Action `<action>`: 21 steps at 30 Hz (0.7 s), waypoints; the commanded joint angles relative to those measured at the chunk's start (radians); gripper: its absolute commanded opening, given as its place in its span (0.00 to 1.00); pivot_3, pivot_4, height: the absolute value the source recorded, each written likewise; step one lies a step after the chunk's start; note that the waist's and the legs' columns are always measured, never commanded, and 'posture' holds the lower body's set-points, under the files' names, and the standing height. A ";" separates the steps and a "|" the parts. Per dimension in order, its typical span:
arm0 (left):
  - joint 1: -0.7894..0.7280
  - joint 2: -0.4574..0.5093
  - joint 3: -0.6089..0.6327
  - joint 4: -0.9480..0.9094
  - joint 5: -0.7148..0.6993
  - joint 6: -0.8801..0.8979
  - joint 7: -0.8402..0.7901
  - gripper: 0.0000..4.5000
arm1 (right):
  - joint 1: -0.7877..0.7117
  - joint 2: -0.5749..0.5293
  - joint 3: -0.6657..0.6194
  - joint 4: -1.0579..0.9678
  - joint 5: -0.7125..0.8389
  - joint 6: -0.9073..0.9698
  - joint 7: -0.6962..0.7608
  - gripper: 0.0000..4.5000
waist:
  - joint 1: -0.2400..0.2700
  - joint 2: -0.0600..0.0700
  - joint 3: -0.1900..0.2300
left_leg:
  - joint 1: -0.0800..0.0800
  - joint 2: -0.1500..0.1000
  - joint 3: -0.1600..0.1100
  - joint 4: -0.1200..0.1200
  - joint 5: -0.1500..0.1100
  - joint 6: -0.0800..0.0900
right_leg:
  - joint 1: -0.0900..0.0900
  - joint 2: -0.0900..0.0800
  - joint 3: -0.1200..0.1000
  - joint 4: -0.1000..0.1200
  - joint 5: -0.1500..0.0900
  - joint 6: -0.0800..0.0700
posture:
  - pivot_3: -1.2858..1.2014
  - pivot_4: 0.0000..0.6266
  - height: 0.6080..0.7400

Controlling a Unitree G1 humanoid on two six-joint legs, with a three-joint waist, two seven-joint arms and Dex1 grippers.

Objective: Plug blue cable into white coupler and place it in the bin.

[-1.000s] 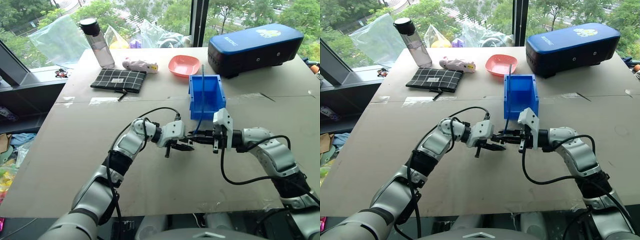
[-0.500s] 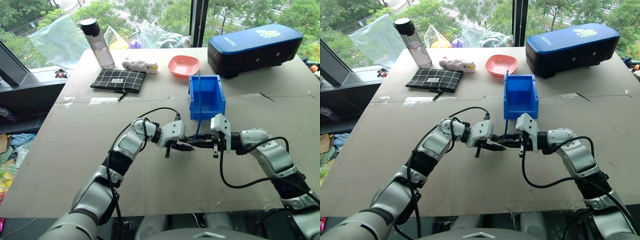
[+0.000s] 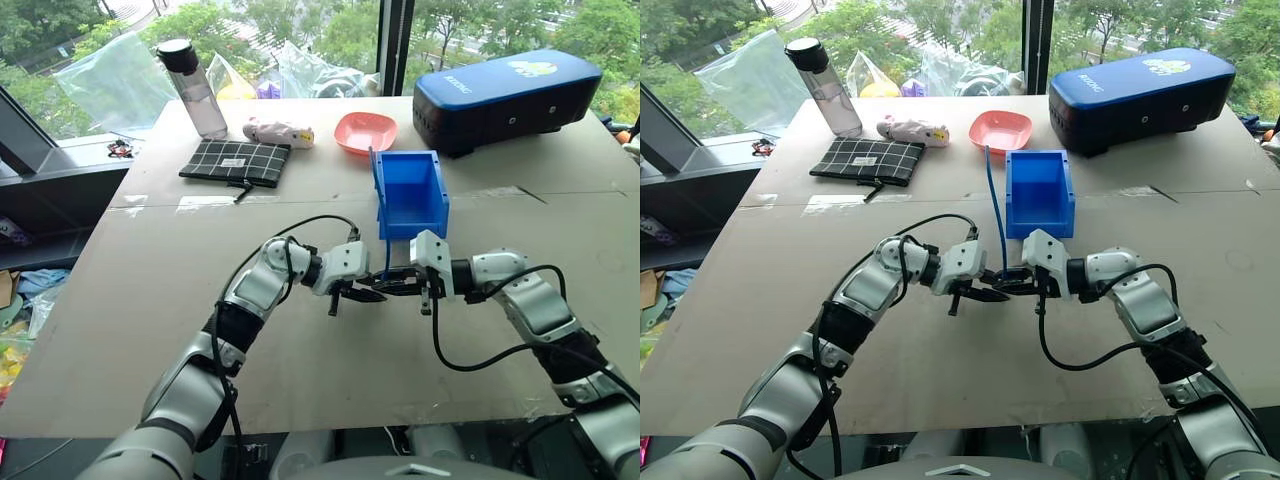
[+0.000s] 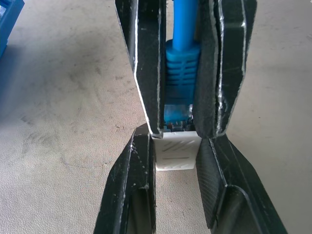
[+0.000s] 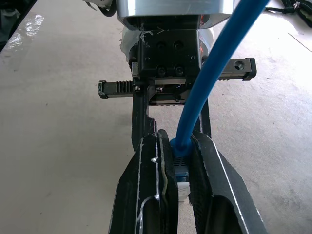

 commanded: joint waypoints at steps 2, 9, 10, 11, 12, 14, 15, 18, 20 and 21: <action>0.037 0.018 0.015 -0.101 -0.033 0.091 -0.012 0.35 | 0.022 0.012 -0.018 0.035 -0.014 0.029 -0.030 0.00 | -0.001 0.000 0.000 | 0.000 0.000 0.000 0.000 0.000 0.000 | 0.000 0.000 0.000 0.000 0.000 0.000 | 0.52 0.24 1.00; 0.177 0.060 0.198 -0.378 -0.157 0.298 0.155 0.99 | 0.073 0.048 -0.213 -0.139 0.181 0.193 -0.152 0.00 | 0.003 0.000 0.000 | -0.001 0.000 -0.001 0.001 0.000 0.000 | 0.000 -0.001 0.001 0.001 0.000 0.000 | 0.52 0.24 1.00; 0.215 0.076 0.236 -0.450 -0.191 0.356 0.178 0.99 | 0.071 0.056 -0.261 -0.176 0.246 0.262 -0.180 0.00 | 0.002 0.000 0.000 | -0.002 0.000 -0.001 0.001 0.000 0.000 | -0.001 -0.002 0.002 0.001 0.000 0.000 | 0.52 0.24 1.00; 0.259 0.088 0.278 -0.529 -0.228 0.405 0.207 0.99 | 0.048 0.068 -0.315 -0.198 0.321 0.343 -0.219 0.00 | -0.001 0.001 0.001 | -0.003 0.000 -0.001 0.001 0.000 0.000 | -0.002 -0.002 0.003 0.001 0.000 0.000 | 0.52 0.24 1.00; 0.294 0.090 0.314 -0.595 -0.243 0.434 0.254 0.99 | 0.023 0.076 -0.358 -0.209 0.374 0.398 -0.252 0.00 | 0.000 0.001 0.001 | -0.003 0.000 -0.001 0.000 0.000 0.000 | -0.003 -0.002 0.005 0.002 0.000 0.000 | 0.52 0.24 1.00; 0.337 0.077 0.366 -0.687 -0.274 0.486 0.336 0.99 | -0.031 0.082 -0.406 -0.194 0.408 0.460 -0.308 0.00 | 0.001 0.001 0.001 | -0.003 0.000 -0.001 0.000 0.000 0.000 | -0.003 -0.001 0.006 0.002 0.000 0.000 | 0.52 0.24 1.00; 0.352 0.064 0.391 -0.726 -0.295 0.514 0.378 0.99 | -0.070 0.082 -0.419 -0.167 0.402 0.480 -0.338 0.00 | 0.002 0.001 0.001 | -0.002 0.000 -0.001 -0.001 0.000 0.000 | -0.003 -0.002 0.006 0.001 0.000 0.000 | 0.52 0.24 1.00; 0.377 0.014 0.448 -0.835 -0.351 0.554 0.487 0.99 | -0.259 0.093 -0.459 0.028 0.367 0.540 -0.451 0.00 | 0.006 0.001 0.001 | -0.002 -0.001 0.000 -0.001 0.000 0.000 | -0.003 -0.002 0.006 0.002 0.000 0.000 | 0.52 0.24 1.00; 0.380 0.013 0.447 -0.881 -0.364 0.580 0.520 0.99 | -0.355 0.095 -0.466 0.162 0.350 0.565 -0.481 0.00 | 0.008 0.001 0.001 | -0.002 -0.001 0.000 0.000 0.000 0.000 | -0.003 -0.002 0.006 0.002 0.000 0.000 | 0.52 0.24 1.00; 0.382 0.018 0.448 -0.904 -0.377 0.595 0.533 0.99 | -0.415 0.092 -0.441 0.271 0.316 0.562 -0.473 0.00 | 0.007 0.001 0.001 | -0.002 -0.001 0.000 0.000 0.000 0.000 | -0.003 -0.002 0.006 0.002 0.000 0.000 | 0.52 0.24 1.00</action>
